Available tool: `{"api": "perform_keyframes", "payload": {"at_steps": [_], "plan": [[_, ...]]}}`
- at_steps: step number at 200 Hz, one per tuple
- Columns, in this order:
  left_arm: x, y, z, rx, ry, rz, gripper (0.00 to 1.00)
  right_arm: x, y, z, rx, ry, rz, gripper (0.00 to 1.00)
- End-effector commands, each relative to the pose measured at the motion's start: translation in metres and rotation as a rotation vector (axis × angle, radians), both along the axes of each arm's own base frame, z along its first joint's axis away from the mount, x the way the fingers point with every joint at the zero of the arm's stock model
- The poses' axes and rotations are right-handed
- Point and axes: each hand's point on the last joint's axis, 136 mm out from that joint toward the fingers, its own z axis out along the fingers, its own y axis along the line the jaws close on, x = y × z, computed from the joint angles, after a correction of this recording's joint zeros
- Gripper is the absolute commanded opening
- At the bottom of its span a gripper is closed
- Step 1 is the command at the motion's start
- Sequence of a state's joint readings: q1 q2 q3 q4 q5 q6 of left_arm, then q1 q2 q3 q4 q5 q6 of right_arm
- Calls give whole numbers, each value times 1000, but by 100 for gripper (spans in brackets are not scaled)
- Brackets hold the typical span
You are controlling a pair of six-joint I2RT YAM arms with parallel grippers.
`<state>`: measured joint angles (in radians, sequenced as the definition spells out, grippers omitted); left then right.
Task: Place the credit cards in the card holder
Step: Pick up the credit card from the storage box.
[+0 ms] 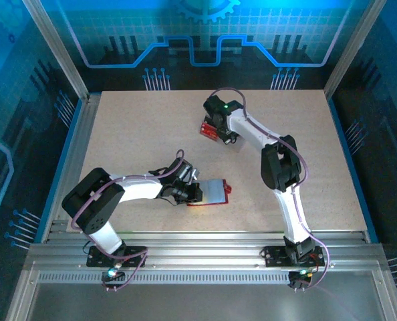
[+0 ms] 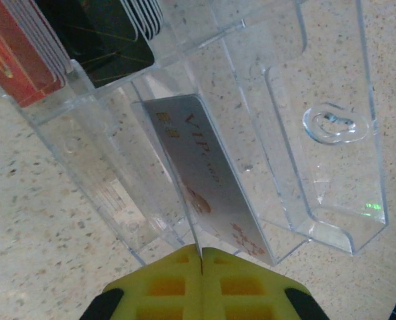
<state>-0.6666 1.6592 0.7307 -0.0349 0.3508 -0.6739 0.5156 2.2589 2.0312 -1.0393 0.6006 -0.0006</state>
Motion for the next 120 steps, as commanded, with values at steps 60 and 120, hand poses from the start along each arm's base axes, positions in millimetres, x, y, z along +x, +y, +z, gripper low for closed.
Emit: {"api": "perform_keyframes", "payload": {"at_steps": [60,120], "plan": [[-23,19,-31,103,103,-20,8,-14,9,57,157,-55,-9,0],[-23,15,-25,76,87,-38,8,-60,35,83,437,-93,3,0]]}}
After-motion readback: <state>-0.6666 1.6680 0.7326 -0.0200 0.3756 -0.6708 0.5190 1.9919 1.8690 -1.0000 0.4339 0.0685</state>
